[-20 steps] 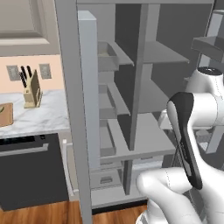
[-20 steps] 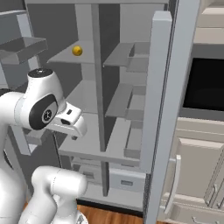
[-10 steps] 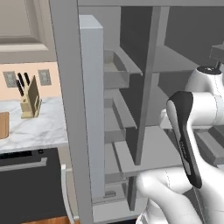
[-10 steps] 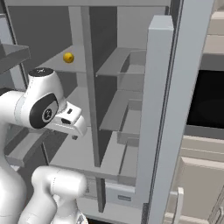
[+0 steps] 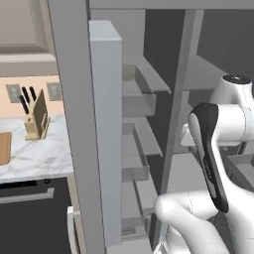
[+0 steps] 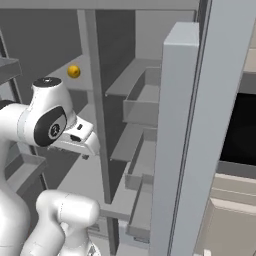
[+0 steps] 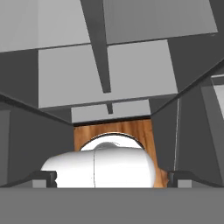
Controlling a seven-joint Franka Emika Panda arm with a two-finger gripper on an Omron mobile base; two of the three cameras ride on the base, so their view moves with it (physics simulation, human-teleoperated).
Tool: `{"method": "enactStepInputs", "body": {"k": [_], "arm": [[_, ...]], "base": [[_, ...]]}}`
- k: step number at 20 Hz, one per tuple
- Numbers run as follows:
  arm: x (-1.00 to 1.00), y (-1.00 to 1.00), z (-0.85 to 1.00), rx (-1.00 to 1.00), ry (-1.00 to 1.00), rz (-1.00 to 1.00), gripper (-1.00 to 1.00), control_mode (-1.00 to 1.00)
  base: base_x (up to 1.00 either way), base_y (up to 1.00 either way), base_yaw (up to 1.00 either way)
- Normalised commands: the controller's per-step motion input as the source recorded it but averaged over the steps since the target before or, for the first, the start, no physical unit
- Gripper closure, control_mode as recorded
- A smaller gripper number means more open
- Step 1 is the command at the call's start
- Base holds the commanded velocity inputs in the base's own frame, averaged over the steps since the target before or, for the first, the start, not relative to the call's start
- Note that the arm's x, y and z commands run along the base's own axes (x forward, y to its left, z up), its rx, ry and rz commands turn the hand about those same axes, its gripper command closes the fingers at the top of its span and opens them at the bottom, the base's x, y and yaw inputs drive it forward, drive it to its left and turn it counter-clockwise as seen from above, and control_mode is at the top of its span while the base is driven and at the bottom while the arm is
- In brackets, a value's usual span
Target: Retrieve a lemon from the fridge and place it on the cutting board with the fish.
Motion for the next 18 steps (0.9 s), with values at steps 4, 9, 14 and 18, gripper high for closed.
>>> {"method": "enactStepInputs", "body": {"k": [4,9,14,18], "arm": [[0.00,0.00,0.00,0.00,0.00,0.00,-1.00,1.00],[0.00,0.00,0.00,0.00,0.00,0.00,-1.00,1.00],[0.00,0.00,0.00,0.00,0.00,0.00,-1.00,1.00],[0.00,0.00,0.00,0.00,0.00,0.00,-1.00,1.00]], "base": [[0.33,-0.26,0.07],[0.47,-0.18,0.06],[0.35,-0.10,0.04],[0.14,-0.01,0.01]]}}
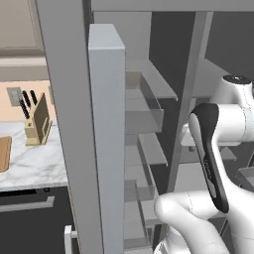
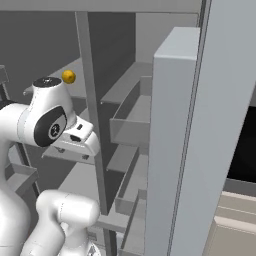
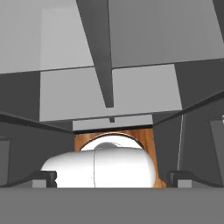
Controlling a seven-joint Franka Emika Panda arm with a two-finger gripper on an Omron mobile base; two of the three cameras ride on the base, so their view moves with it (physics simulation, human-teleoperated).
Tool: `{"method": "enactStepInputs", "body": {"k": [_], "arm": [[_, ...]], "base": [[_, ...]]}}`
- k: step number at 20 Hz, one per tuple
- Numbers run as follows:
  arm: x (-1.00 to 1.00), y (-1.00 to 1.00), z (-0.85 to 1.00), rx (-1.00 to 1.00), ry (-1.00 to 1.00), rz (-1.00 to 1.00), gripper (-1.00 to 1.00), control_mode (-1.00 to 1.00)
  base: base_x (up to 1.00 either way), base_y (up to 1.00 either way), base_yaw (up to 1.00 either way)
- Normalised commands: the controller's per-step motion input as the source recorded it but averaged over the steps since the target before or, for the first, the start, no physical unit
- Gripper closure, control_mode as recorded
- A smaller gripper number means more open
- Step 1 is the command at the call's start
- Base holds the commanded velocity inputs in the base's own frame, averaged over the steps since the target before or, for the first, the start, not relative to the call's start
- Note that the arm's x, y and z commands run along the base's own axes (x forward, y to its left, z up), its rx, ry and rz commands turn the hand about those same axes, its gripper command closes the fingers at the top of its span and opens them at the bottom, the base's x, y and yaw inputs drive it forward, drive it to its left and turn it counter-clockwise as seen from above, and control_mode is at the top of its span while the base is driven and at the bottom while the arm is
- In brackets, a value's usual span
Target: Retrieve a lemon from the fridge and place it on the cutting board with the fish.
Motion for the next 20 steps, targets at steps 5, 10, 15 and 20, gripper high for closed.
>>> {"method": "enactStepInputs", "body": {"k": [5,10,15,20], "arm": [[0.00,0.00,0.00,0.00,0.00,0.00,-1.00,1.00],[0.00,0.00,0.00,0.00,-0.01,0.01,-1.00,-1.00],[0.00,0.07,0.20,-0.02,-0.05,0.24,-1.00,-1.00],[-0.14,0.09,0.19,-0.18,-0.14,0.50,-1.00,-1.00]], "base": [[0.06,0.00,0.00],[0.01,0.00,0.03],[0.00,0.00,0.00],[0.00,0.00,0.00]]}}
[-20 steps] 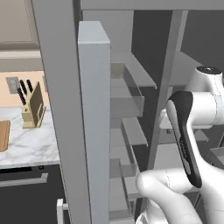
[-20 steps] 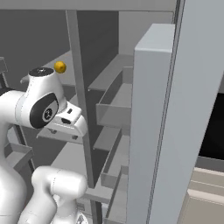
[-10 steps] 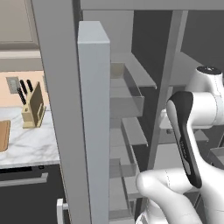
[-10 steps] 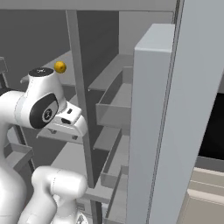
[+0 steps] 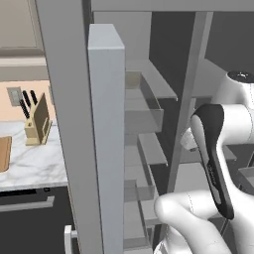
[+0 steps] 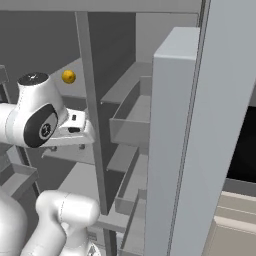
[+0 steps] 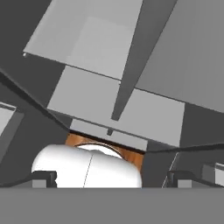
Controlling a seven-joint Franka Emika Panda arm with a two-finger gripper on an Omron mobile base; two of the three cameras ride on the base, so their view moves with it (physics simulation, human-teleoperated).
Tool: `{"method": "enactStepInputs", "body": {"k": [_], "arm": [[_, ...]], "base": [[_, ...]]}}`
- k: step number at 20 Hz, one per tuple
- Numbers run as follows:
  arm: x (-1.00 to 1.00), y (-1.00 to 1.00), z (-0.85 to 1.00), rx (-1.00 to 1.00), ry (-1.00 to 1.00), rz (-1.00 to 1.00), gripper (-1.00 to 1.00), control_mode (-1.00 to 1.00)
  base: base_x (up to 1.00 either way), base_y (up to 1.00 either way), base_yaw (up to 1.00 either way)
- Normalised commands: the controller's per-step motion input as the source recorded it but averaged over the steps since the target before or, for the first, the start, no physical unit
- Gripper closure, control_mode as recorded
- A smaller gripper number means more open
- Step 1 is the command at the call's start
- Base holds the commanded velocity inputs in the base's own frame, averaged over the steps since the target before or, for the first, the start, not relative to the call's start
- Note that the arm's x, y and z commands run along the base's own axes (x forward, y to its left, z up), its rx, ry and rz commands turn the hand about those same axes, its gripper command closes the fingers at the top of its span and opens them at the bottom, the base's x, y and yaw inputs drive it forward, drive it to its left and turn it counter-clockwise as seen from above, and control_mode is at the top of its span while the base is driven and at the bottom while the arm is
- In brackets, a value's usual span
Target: Retrieve a lemon from the fridge and place it on the cutting board with the fish.
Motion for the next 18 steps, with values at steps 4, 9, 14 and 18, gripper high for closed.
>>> {"method": "enactStepInputs", "body": {"k": [4,9,14,18], "arm": [[-0.10,0.00,0.23,-0.29,-0.30,0.65,-1.00,-1.00],[0.00,0.00,0.28,-0.17,-0.27,0.80,-1.00,-1.00],[-0.21,0.28,0.50,-0.26,-0.08,0.43,-1.00,-1.00],[-0.38,0.49,0.32,-0.25,-0.04,0.10,-1.00,-1.00]], "base": [[0.00,0.00,0.00],[0.00,0.00,0.00],[0.00,0.00,0.00],[0.00,0.00,0.00]]}}
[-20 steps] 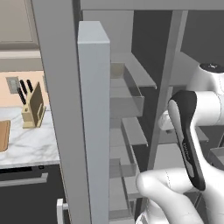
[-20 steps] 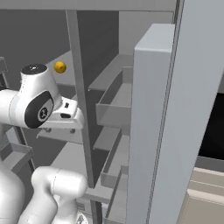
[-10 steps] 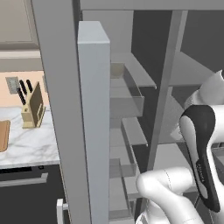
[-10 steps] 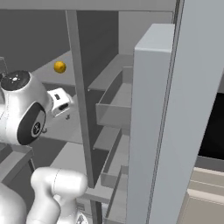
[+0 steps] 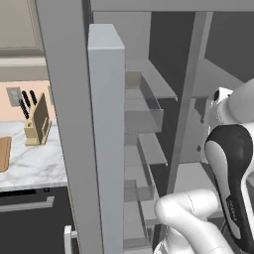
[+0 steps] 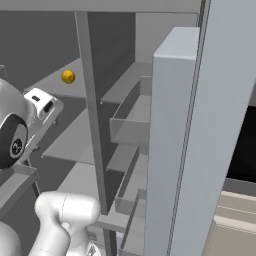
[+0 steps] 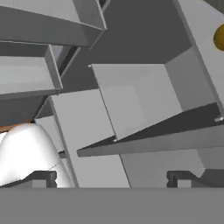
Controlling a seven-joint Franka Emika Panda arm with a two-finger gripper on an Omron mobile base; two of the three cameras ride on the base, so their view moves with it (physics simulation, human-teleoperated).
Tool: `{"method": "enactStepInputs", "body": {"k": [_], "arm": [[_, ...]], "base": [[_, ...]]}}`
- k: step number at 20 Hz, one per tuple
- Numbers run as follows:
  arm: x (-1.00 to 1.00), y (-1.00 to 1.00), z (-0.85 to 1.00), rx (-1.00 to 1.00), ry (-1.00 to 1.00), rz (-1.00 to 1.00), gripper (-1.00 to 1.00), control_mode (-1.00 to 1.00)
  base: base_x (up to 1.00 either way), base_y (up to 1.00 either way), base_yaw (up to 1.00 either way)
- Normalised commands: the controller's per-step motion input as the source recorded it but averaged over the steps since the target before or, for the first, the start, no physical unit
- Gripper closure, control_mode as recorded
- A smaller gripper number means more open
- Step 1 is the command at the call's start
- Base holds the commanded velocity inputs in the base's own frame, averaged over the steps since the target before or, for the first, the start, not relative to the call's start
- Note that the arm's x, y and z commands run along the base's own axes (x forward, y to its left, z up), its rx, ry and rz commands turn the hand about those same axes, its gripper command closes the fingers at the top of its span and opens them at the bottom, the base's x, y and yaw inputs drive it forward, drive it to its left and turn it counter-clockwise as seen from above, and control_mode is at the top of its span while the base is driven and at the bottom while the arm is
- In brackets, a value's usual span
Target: Retrieve a lemon from the fridge and place it on the cutting board with the fish.
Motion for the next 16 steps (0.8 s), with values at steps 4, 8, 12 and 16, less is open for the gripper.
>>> {"method": "enactStepInputs", "body": {"k": [4,8,12,16], "arm": [[0.03,0.39,0.11,-0.25,0.02,0.16,-1.00,-1.00],[0.02,0.04,0.22,-0.11,0.02,0.35,-1.00,-1.00],[0.13,0.00,0.22,0.00,0.10,0.38,-1.00,-1.00],[0.49,0.11,0.03,-0.06,0.07,0.21,-1.00,-1.00]], "base": [[0.00,0.00,0.00],[0.00,0.00,0.00],[0.00,0.00,0.00],[0.00,0.00,0.00]]}}
